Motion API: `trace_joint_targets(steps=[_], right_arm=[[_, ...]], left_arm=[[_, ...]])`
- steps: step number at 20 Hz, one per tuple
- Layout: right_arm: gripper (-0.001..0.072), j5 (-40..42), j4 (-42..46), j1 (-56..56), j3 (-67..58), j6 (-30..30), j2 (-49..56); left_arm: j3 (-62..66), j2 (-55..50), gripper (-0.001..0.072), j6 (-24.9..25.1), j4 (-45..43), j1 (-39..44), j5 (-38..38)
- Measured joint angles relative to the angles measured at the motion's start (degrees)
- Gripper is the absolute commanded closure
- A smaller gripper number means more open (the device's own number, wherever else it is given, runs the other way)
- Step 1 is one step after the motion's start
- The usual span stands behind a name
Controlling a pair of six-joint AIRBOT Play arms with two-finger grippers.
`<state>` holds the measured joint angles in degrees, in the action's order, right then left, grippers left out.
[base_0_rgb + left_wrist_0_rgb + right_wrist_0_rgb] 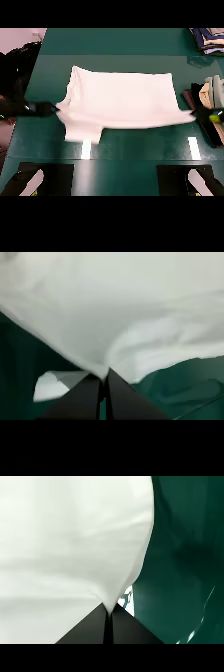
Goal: Fold the shirts.
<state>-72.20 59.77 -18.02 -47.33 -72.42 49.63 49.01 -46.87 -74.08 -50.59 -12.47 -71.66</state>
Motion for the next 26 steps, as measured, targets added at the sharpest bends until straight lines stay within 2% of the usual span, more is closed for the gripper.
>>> trace_joint_targets(steps=[5,9,14,19,22,26], right_arm=[[0.0697,-0.11,0.07,3.61,-26.53,-0.59,-3.74],[0.0698,-0.04,3.85,4.31,-46.53,-0.98,-4.44],[0.0698,-2.89,12.13,4.57,-63.25,-2.47,-4.09],[0.0698,-8.66,15.52,4.57,-71.06,-4.09,-0.28],[0.0698,-11.54,15.93,5.42,-67.08,-5.07,3.17],[0.0698,-14.80,16.52,9.01,-57.83,-5.51,11.13]], left_arm=[[31.95,0.02,0.0682,-1.53,0.09,0.00,-1.92],[57.18,0.07,0.0682,-3.26,0.00,0.00,0.50],[76.19,0.15,0.0682,-7.72,0.74,0.00,4.55],[78.66,-0.04,0.0682,-9.44,3.76,0.02,5.53],[69.81,-0.68,0.0682,-9.70,3.98,0.02,5.05],[54.29,-6.01,0.0682,-8.90,3.85,0.07,0.07]])
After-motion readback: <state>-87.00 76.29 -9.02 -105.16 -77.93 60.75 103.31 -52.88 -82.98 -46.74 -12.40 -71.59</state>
